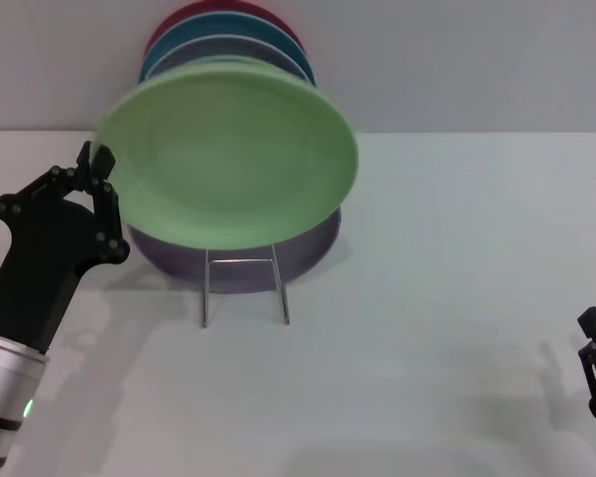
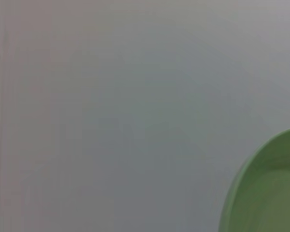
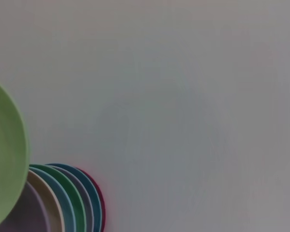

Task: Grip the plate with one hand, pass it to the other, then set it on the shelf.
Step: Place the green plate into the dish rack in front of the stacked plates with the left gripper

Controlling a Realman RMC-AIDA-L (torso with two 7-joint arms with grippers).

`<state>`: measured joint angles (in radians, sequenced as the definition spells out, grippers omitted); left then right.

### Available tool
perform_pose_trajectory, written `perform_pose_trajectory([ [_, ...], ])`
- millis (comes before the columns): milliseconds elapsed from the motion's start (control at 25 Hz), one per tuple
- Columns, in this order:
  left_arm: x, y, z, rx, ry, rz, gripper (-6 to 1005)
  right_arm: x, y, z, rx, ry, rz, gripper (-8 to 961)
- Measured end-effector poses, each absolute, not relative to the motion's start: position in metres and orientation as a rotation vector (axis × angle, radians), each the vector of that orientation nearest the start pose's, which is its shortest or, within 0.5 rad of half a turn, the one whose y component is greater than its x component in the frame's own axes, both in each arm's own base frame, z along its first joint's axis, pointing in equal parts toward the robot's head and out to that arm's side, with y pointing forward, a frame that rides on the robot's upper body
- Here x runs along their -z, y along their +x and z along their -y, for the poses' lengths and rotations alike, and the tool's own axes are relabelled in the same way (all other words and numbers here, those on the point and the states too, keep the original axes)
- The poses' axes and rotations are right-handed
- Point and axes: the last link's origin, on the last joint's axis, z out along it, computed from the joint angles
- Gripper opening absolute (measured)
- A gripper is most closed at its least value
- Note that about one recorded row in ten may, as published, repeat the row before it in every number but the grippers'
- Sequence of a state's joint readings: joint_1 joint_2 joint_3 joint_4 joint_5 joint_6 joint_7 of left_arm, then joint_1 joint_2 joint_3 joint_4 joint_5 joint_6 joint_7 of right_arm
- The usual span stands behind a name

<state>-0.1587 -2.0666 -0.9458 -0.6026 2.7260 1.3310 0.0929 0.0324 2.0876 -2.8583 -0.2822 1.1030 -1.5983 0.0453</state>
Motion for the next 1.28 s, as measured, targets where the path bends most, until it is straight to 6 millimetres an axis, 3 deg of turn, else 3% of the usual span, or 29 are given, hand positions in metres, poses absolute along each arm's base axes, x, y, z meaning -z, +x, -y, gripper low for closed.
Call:
perform_pose_trajectory([
  [400,0.033,-0.267,-0.275,0.821,-1.728,0.016,42,0.044,0.335,-0.169,-0.819,-1.626,-0.496,347],
  [800,0.046,-0.267,-0.275,0.724,-1.792,-0.074,44,0.045,0.335,-0.17,-0.818,-1.63,-0.502,346],
  [1280,0.05,-0.277,-0.277,0.638,-1.818,-0.071,46,0.047,0.333,-0.17,-0.822,-1.633,-0.509,346],
])
